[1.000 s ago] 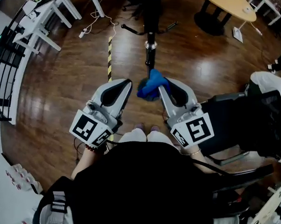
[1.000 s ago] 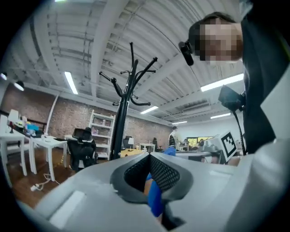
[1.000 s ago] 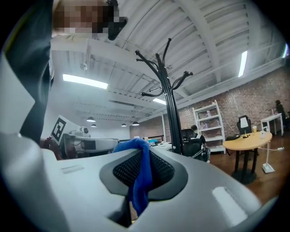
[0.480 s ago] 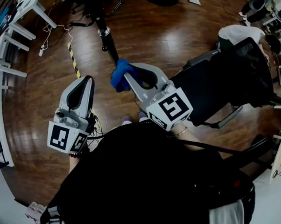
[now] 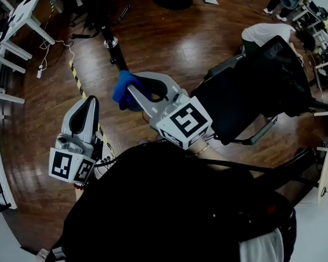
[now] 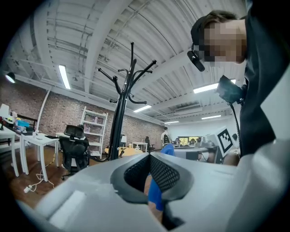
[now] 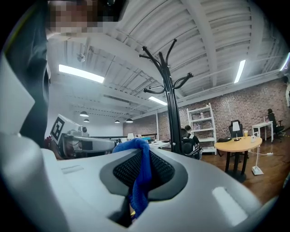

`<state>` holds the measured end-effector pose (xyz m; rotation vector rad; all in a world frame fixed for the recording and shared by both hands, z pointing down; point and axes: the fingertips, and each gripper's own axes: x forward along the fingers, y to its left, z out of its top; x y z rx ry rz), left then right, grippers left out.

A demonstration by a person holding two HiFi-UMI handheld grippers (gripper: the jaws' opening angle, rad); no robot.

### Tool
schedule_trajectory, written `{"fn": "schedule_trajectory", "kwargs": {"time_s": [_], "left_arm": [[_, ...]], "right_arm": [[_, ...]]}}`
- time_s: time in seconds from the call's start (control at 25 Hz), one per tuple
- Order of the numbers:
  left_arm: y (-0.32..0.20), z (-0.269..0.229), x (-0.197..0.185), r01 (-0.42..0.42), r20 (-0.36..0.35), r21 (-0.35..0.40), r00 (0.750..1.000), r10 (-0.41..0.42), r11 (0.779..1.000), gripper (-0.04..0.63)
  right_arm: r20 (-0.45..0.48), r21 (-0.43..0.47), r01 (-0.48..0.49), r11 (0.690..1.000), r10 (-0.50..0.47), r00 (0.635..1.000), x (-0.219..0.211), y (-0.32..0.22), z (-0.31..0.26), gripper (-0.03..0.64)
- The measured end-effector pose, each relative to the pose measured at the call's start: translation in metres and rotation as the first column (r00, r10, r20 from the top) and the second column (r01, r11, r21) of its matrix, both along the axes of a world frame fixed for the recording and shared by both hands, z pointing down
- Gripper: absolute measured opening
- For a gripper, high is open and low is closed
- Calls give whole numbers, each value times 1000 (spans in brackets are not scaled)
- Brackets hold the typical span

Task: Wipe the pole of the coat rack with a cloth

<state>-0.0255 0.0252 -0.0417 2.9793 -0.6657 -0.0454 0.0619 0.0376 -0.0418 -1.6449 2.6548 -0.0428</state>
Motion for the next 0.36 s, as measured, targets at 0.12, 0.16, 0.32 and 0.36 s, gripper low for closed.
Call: {"fn": "schedule_trajectory", "kwargs": {"time_s": [0.12, 0.16, 0.32, 0.36], "left_arm": [[-3, 3, -9, 10, -18, -23, 1000, -11, 1000, 6], [-5, 5, -12, 13, -19, -24, 1000, -13, 1000, 6], [-15, 10, -23, 7, -11, -29, 1000, -7, 1000, 6], [-17, 11, -25, 4, -7, -30, 1000, -5, 1000, 6]], "right_arm": [[-8, -5, -28, 1000, 28, 1000, 5, 2, -2, 41], [-10, -9, -36, 999, 36, 999, 4, 3, -1, 41], [5, -16, -52, 999, 52, 999, -1, -1, 3, 41], [11, -16, -54, 998, 55, 998, -2, -3, 4, 41]]}}
